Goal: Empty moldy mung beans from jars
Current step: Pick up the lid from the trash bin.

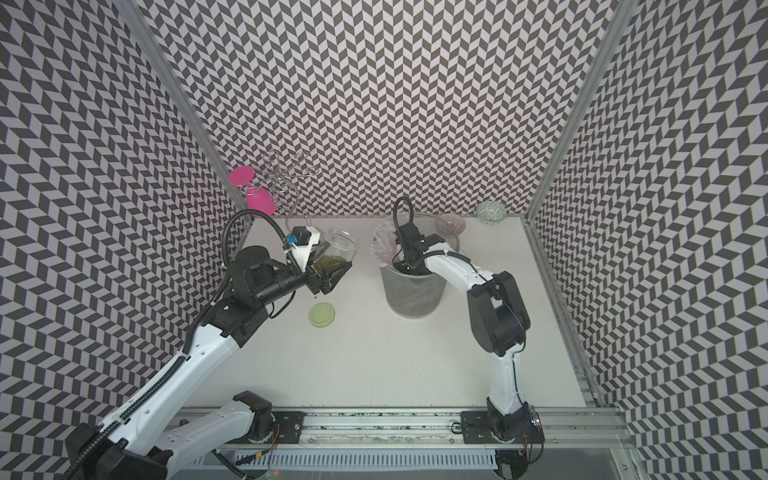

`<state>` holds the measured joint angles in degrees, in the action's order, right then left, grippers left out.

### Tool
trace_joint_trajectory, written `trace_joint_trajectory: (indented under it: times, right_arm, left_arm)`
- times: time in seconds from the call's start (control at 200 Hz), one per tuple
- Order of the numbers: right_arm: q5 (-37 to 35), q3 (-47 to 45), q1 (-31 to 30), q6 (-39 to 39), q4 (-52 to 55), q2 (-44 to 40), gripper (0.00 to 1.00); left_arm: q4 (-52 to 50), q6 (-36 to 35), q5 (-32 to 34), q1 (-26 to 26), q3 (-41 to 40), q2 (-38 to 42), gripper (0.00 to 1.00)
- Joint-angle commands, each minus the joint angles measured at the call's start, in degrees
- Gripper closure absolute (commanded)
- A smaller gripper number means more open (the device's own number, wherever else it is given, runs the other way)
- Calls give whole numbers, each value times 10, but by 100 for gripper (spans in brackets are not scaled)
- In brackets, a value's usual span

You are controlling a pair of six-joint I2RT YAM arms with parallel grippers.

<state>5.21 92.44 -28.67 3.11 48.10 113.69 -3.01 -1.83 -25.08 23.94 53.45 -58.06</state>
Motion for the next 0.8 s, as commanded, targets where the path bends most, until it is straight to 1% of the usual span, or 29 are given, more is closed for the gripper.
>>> trace_joint_trajectory:
  times: [0.0,0.195,0.411,0.586,0.796]
  right_arm:
    - [49,-17,9,7,-24,-29,100]
    - [108,-16,19,18,-31,-98,100]
    - [145,-19,31,22,-27,-135,100]
    - [217,-45,50,35,-53,-176,100]
    - [342,-83,80,59,-103,-232,100]
  left_arm:
    - [57,2,-5,-5,6,10,93]
    - [57,2,-6,-5,7,9,93]
    - [56,2,-5,-5,6,11,93]
    - [51,-1,-4,-4,8,11,93]
    - [41,-6,-3,-4,15,12,93]
